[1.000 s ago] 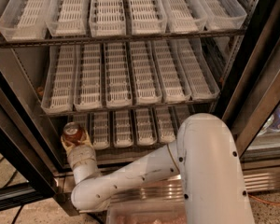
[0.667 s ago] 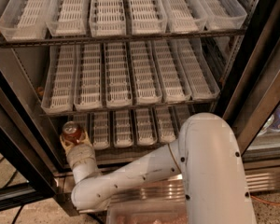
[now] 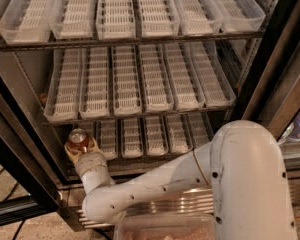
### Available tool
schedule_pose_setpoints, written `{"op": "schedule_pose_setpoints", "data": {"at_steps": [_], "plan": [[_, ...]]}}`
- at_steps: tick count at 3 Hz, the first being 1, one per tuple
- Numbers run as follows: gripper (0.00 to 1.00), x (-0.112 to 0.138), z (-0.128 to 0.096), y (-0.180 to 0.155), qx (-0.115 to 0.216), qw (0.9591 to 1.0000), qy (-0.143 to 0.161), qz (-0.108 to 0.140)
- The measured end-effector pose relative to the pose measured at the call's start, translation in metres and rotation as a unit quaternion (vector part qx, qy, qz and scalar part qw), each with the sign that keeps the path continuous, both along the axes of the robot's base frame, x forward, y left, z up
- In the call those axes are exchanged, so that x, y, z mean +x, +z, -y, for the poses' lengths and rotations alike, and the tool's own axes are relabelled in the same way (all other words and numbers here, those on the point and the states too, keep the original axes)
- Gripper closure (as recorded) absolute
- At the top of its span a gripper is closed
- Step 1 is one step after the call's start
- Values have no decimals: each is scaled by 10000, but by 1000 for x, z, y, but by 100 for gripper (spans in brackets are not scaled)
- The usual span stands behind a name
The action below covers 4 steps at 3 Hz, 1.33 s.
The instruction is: Pick coke can from bottom shelf of fridge
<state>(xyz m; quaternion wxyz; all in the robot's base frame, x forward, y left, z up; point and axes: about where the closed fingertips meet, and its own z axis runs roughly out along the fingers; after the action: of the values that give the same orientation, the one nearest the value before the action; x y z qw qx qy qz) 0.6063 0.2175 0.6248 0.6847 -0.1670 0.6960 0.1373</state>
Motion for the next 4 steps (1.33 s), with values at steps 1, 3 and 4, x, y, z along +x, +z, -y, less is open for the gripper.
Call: {"op": "schedule_pose_setpoints", "data": {"at_steps": [1, 3, 4], "plan": [[100, -9, 20, 4, -45, 9999, -55, -101], [100, -19, 68, 9, 189, 9985, 83, -501], [100, -19, 84, 19, 402, 9960, 455, -649]]}}
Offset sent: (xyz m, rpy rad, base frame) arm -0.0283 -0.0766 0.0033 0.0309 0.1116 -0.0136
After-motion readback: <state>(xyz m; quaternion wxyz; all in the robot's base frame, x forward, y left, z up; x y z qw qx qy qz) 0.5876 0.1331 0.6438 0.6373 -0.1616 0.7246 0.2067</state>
